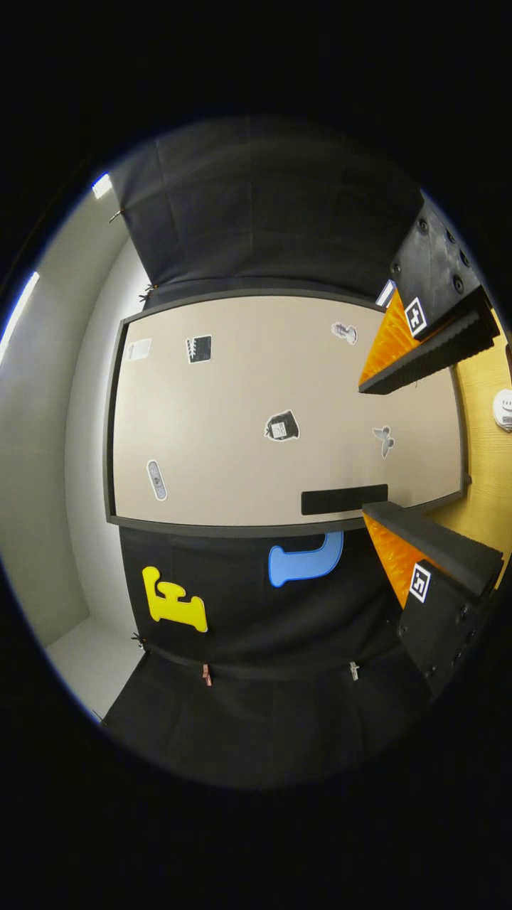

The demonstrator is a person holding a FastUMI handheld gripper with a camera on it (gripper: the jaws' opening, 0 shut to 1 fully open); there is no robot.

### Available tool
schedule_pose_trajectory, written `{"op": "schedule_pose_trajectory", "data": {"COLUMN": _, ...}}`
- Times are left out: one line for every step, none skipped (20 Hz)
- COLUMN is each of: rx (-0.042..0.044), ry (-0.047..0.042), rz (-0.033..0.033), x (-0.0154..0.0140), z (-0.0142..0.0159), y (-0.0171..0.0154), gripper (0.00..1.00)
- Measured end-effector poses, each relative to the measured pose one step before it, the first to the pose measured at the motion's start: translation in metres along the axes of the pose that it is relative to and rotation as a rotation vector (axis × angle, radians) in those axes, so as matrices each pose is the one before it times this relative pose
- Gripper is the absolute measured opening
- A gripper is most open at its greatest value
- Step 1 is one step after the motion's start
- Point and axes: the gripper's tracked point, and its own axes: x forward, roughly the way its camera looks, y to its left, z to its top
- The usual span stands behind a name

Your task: Open the shoe cabinet door, grab the shoes and put them into the shoe cabinet, then close the shoe cabinet door.

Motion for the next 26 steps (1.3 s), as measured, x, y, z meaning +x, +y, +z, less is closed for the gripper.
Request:
{"op": "schedule_pose_trajectory", "data": {"rx": 0.00214, "ry": 0.00244, "rz": 0.00348, "x": 0.00505, "z": -0.00126, "y": 0.00374, "gripper": 0.99}}
{"op": "schedule_pose_trajectory", "data": {"rx": 0.00164, "ry": 0.00503, "rz": 0.00329, "x": 0.00570, "z": -0.00268, "y": 0.00388, "gripper": 0.99}}
{"op": "schedule_pose_trajectory", "data": {"rx": 0.00083, "ry": 0.00640, "rz": 0.00187, "x": 0.00570, "z": -0.00287, "y": 0.00344, "gripper": 0.99}}
{"op": "schedule_pose_trajectory", "data": {"rx": 0.00180, "ry": 0.00693, "rz": 0.00337, "x": 0.00670, "z": -0.00288, "y": 0.00380, "gripper": 0.99}}
{"op": "schedule_pose_trajectory", "data": {"rx": 0.00084, "ry": 0.00547, "rz": 0.00176, "x": 0.00656, "z": -0.00259, "y": 0.00420, "gripper": 0.99}}
{"op": "schedule_pose_trajectory", "data": {"rx": 0.00045, "ry": 0.00384, "rz": 0.00283, "x": 0.00757, "z": -0.00292, "y": 0.00407, "gripper": 0.99}}
{"op": "schedule_pose_trajectory", "data": {"rx": -0.00132, "ry": 0.00347, "rz": -0.00049, "x": 0.00769, "z": -0.00273, "y": 0.00361, "gripper": 0.99}}
{"op": "schedule_pose_trajectory", "data": {"rx": -0.00038, "ry": 0.00276, "rz": -0.00342, "x": 0.00741, "z": -0.00250, "y": 0.00257, "gripper": 0.99}}
{"op": "schedule_pose_trajectory", "data": {"rx": 0.00108, "ry": 0.00129, "rz": -0.00361, "x": 0.00797, "z": -0.00232, "y": 0.00309, "gripper": 0.99}}
{"op": "schedule_pose_trajectory", "data": {"rx": -0.00006, "ry": 0.00036, "rz": -0.00605, "x": 0.00799, "z": -0.00237, "y": 0.00191, "gripper": 0.99}}
{"op": "schedule_pose_trajectory", "data": {"rx": 0.00037, "ry": 0.00130, "rz": -0.00738, "x": 0.00746, "z": -0.00235, "y": 0.00105, "gripper": 0.99}}
{"op": "schedule_pose_trajectory", "data": {"rx": 0.00186, "ry": 0.00205, "rz": -0.00736, "x": 0.00743, "z": -0.00276, "y": 0.00100, "gripper": 0.99}}
{"op": "schedule_pose_trajectory", "data": {"rx": 0.00402, "ry": 0.00283, "rz": -0.00448, "x": 0.00734, "z": -0.00220, "y": 0.00106, "gripper": 0.99}}
{"op": "schedule_pose_trajectory", "data": {"rx": 0.00485, "ry": 0.00322, "rz": -0.00431, "x": 0.00695, "z": -0.00265, "y": 0.00106, "gripper": 0.99}}
{"op": "schedule_pose_trajectory", "data": {"rx": 0.00457, "ry": 0.00332, "rz": -0.00345, "x": 0.00681, "z": -0.00227, "y": 0.00072, "gripper": 0.99}}
{"op": "schedule_pose_trajectory", "data": {"rx": 0.00412, "ry": 0.00292, "rz": -0.00256, "x": 0.00691, "z": -0.00222, "y": 0.00074, "gripper": 0.99}}
{"op": "schedule_pose_trajectory", "data": {"rx": 0.00487, "ry": 0.00241, "rz": -0.00292, "x": 0.00624, "z": -0.00216, "y": 0.00054, "gripper": 0.99}}
{"op": "schedule_pose_trajectory", "data": {"rx": 0.00433, "ry": 0.00238, "rz": -0.00220, "x": 0.00717, "z": -0.00245, "y": 0.00035, "gripper": 0.99}}
{"op": "schedule_pose_trajectory", "data": {"rx": 0.00381, "ry": 0.00505, "rz": -0.00468, "x": 0.00515, "z": -0.00195, "y": 0.00000, "gripper": 0.97}}
{"op": "schedule_pose_trajectory", "data": {"rx": 0.00126, "ry": 0.00682, "rz": -0.00620, "x": 0.00585, "z": -0.00356, "y": -0.00047, "gripper": 0.91}}
{"op": "schedule_pose_trajectory", "data": {"rx": 0.00141, "ry": 0.00760, "rz": -0.00214, "x": 0.00520, "z": -0.00254, "y": 0.00035, "gripper": 0.86}}
{"op": "schedule_pose_trajectory", "data": {"rx": -0.00162, "ry": 0.00502, "rz": -0.00002, "x": 0.00352, "z": -0.00259, "y": 0.00132, "gripper": 0.86}}
{"op": "schedule_pose_trajectory", "data": {"rx": -0.00276, "ry": 0.00028, "rz": 0.00078, "x": 0.00247, "z": -0.00111, "y": 0.00151, "gripper": 0.86}}
{"op": "schedule_pose_trajectory", "data": {"rx": -0.00020, "ry": -0.00393, "rz": 0.00451, "x": 0.00133, "z": -0.00017, "y": 0.00195, "gripper": 0.86}}
{"op": "schedule_pose_trajectory", "data": {"rx": -0.00201, "ry": -0.00370, "rz": -0.00332, "x": 0.00174, "z": 0.00032, "y": 0.00166, "gripper": 0.83}}
{"op": "schedule_pose_trajectory", "data": {"rx": -0.00227, "ry": 0.00046, "rz": -0.00272, "x": 0.00114, "z": -0.00123, "y": -0.00046, "gripper": 0.75}}
